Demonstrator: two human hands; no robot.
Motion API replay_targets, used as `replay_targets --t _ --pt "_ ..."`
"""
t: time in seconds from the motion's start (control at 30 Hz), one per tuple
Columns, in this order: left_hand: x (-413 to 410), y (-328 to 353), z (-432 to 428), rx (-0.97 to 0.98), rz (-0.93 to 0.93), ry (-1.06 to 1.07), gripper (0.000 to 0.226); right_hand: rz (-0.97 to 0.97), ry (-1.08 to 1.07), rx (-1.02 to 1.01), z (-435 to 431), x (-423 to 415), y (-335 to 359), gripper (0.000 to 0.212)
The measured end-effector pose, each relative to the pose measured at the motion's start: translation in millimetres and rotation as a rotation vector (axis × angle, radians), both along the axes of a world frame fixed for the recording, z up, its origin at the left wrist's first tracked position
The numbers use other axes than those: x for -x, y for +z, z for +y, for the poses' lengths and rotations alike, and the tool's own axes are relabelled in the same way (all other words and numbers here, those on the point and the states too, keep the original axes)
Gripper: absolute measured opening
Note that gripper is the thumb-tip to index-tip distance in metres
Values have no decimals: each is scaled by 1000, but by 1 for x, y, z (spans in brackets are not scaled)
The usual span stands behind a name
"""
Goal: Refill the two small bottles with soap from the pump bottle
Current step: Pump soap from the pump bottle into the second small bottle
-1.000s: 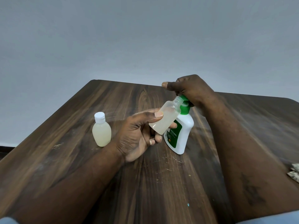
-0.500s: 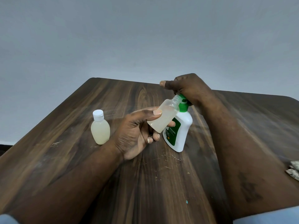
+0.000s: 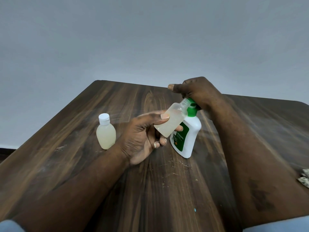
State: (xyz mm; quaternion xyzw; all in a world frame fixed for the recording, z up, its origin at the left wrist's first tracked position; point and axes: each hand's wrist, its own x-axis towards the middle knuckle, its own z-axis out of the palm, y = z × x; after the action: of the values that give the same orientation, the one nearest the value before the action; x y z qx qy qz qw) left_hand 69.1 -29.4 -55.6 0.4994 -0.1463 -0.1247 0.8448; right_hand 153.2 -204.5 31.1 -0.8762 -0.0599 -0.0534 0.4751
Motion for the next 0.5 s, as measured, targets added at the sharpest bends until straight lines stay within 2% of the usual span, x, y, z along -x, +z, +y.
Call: replay_targets --t 0.33,0.5 --pt "1 1 -2 31 -6 -33 32 -57 1 -38 -2 -4 1 57" --pt "1 1 -1 9 -12 -8 36 -30 -5 12 -1 -2 2 52"
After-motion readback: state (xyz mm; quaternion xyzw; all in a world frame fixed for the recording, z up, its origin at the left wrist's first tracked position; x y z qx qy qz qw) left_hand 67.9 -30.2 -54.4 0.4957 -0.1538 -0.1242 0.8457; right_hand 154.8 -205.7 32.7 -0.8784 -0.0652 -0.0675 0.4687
